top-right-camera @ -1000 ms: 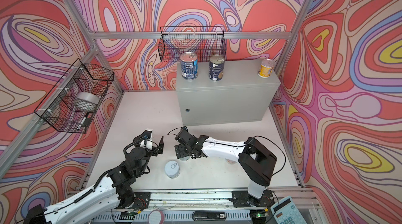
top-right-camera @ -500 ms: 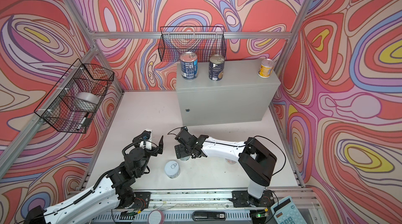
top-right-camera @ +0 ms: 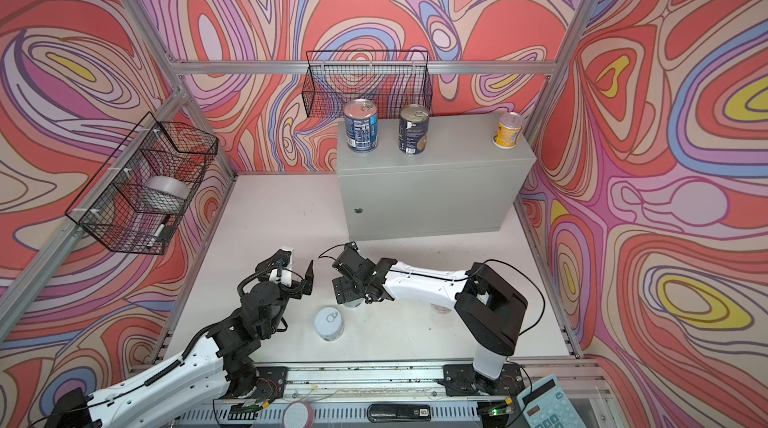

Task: Place and organize the canned foods onto the counter
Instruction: 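Lower the right gripper around the white pull-tab can and close it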

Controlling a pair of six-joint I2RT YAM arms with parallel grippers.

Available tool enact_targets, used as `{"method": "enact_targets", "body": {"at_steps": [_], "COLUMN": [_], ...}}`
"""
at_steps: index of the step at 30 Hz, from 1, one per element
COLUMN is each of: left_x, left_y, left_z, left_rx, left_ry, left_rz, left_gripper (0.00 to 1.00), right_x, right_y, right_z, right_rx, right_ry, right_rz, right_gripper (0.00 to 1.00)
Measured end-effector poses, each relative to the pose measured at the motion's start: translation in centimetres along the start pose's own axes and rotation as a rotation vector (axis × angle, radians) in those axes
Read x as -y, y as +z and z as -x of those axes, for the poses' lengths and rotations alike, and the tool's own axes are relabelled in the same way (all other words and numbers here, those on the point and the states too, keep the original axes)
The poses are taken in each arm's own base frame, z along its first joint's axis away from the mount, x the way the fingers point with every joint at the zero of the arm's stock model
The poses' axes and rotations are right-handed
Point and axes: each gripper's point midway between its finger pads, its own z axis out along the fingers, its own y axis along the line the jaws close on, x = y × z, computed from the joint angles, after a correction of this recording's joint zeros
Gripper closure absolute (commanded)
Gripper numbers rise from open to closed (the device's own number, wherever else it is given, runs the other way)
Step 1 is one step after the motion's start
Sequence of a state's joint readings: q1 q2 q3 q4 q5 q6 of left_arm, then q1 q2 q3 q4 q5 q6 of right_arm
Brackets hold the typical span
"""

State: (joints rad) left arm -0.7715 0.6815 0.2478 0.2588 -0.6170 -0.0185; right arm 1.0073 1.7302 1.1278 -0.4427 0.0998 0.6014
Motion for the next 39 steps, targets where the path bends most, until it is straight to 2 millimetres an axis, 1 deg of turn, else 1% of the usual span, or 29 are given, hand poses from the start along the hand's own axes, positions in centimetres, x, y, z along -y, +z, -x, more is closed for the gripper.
{"method": "enact_targets", "body": {"at_steps": [16, 19, 24, 35, 39], "left_x": [0.1, 0.1, 0.2, 0.2, 0.3], "left_y": [0.1, 0.1, 0.1, 0.1, 0.2], "left_z": [-0.2, -0.2, -0.2, -0.2, -0.3], "left_rx": [-0.005, -0.006, -0.006, -0.007, -0.011], "left_ry": [0.004, 0.004, 0.004, 0.005, 0.008], "left_rz": [-0.003, -0.004, -0.006, -0.006, -0.007], "left_gripper": [0.0, 0.0, 0.0, 0.0, 0.0], "right_x": [-1.1, -1.4, -1.9, -1.8, -1.6], "right_y": [-0.1, -0.3, -1.1, -1.1, -0.6], "right_z": [-0.7, -0.6, 0.1, 0.0, -0.4], "right_rx": [-0.04, -0.038, -0.012, -0.017, -0.031], "right_ry": [0.018, 0.033, 0.049, 0.046, 0.043], "right_rz": [0.06, 0.076, 0.1, 0.092, 0.083], "right_gripper": [0.01, 0.02, 0.02, 0.03, 0.04]}}
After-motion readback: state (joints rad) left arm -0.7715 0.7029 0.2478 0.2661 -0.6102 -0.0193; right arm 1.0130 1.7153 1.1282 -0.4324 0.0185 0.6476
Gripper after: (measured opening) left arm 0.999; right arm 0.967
